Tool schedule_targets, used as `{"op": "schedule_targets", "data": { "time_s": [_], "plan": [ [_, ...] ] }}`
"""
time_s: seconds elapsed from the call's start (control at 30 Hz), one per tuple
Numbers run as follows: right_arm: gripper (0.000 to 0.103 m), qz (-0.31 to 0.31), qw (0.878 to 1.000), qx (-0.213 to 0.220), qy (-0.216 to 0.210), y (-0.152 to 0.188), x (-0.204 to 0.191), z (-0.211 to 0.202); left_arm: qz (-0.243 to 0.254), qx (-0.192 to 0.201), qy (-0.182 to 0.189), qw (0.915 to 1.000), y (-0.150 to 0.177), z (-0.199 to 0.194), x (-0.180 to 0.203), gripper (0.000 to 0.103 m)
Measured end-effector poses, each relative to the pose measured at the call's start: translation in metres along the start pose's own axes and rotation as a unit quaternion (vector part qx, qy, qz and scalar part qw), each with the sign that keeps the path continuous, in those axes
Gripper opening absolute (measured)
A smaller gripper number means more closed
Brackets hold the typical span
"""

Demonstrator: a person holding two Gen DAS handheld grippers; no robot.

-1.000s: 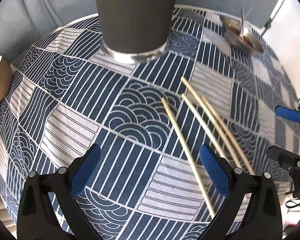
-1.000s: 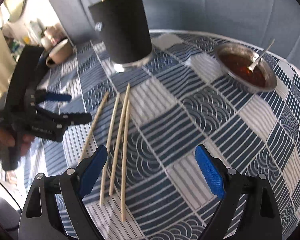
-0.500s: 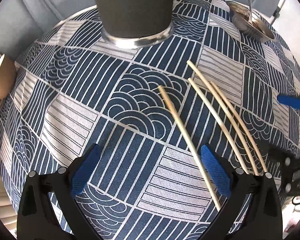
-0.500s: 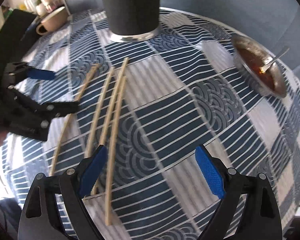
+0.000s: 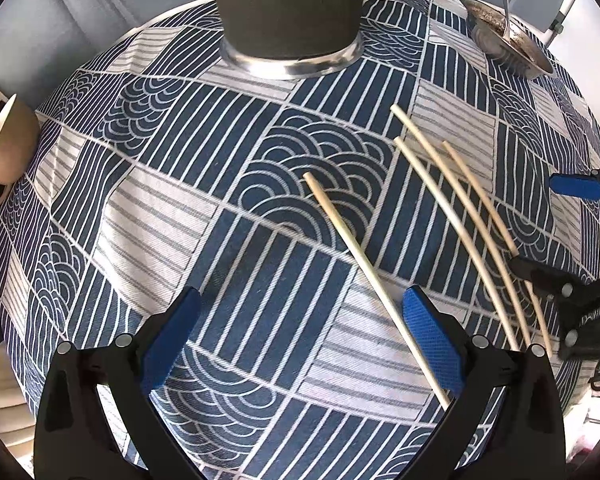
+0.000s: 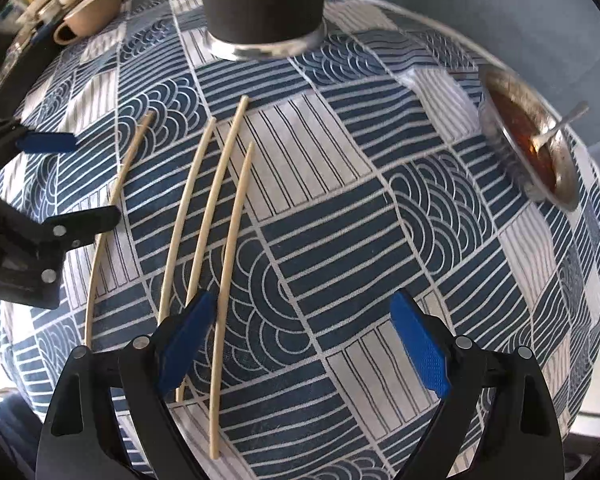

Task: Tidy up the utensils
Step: 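Close the left gripper on a chopstick while the right gripper grasps one too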

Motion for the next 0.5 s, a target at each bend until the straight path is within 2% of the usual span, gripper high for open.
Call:
{"op": "schedule_targets", "data": {
  "time_s": [0.07,0.2,0.27,0.33,0.37,0.43,0.47,0.5],
  "plan": [
    [0.082,0.013,1.000,-0.020,-0.009,-0.002,0.002,0.003,-0.001,-0.008,0.000,1.0000,0.005,0.000,-0.006,0.099],
    [0.083,-0.007,0.999,-0.041,-0.021,0.003,0.003,0.003,-0.007,-0.019,0.001,0.9998,0.009,0.002,-0.014,0.098],
    [0.082,-0.020,0.999,-0.043,-0.026,0.001,0.002,0.004,-0.003,-0.017,0.004,0.9999,0.012,0.002,-0.017,0.098],
    [0.078,-0.028,0.998,-0.039,-0.030,0.002,0.001,0.003,0.004,-0.014,0.008,0.9999,0.014,0.000,-0.019,0.093],
    [0.074,-0.032,0.998,-0.036,-0.033,0.002,0.002,0.000,0.007,-0.012,0.010,0.9998,0.016,-0.002,-0.020,0.090],
    [0.061,-0.031,0.998,-0.031,-0.034,0.005,0.007,-0.005,0.006,-0.011,0.010,0.9999,0.016,-0.015,-0.024,0.074],
    [0.048,-0.024,0.999,-0.030,-0.032,0.006,0.012,-0.007,0.002,-0.011,0.009,0.9999,0.015,-0.022,-0.026,0.068],
    [0.037,-0.015,0.999,-0.029,-0.029,0.006,0.018,-0.009,-0.008,-0.014,0.007,0.9999,0.013,-0.027,-0.031,0.057]
  ]
}}
Point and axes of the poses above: each gripper's, at about its wrist camera, not at the fingertips, and z roughly the way its jaws point, x to its right, y to its underside, the point moved 5 cm from there along z, roughly the way its jaws point, and after that the axes turned 15 degrees about x, right-handed, at the moved point
